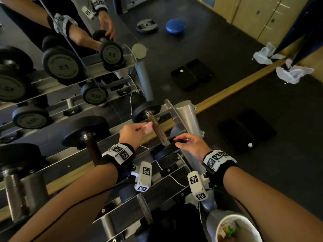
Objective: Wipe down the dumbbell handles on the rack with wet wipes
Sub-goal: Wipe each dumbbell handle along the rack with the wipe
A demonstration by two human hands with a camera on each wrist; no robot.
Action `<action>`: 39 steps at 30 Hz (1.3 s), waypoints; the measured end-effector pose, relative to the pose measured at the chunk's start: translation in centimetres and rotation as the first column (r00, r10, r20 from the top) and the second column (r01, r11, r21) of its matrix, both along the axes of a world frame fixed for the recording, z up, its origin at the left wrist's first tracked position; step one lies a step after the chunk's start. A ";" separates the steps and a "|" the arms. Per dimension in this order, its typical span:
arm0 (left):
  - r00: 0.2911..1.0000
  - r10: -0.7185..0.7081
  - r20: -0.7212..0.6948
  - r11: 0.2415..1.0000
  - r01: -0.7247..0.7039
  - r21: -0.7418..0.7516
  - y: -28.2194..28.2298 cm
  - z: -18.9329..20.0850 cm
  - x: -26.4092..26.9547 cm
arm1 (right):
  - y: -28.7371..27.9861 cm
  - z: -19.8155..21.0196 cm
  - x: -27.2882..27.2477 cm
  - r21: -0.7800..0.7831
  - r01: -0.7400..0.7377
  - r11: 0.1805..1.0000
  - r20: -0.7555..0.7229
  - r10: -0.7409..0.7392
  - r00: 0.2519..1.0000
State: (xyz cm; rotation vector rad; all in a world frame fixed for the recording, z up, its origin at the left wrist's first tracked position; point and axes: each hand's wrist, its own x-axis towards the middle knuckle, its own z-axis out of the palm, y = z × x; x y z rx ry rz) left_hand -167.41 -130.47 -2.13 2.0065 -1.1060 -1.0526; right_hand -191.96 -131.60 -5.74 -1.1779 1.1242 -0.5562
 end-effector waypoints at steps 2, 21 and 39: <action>0.997 0.047 0.062 0.998 -0.044 -0.049 -0.3 0.0 -0.5 | 0.0 0.1 0.0 0.007 -0.005 1.000 0.011 0.005 1.000; 0.766 -0.566 0.304 0.823 0.547 0.154 3.3 -1.8 -3.1 | -0.5 0.4 -0.1 0.017 -0.051 0.999 -0.031 0.052 0.998; 0.857 0.320 -0.403 0.942 -0.332 0.043 -1.3 -4.1 -2.7 | -0.3 -0.5 -0.2 0.013 -0.055 0.998 -0.033 0.055 0.998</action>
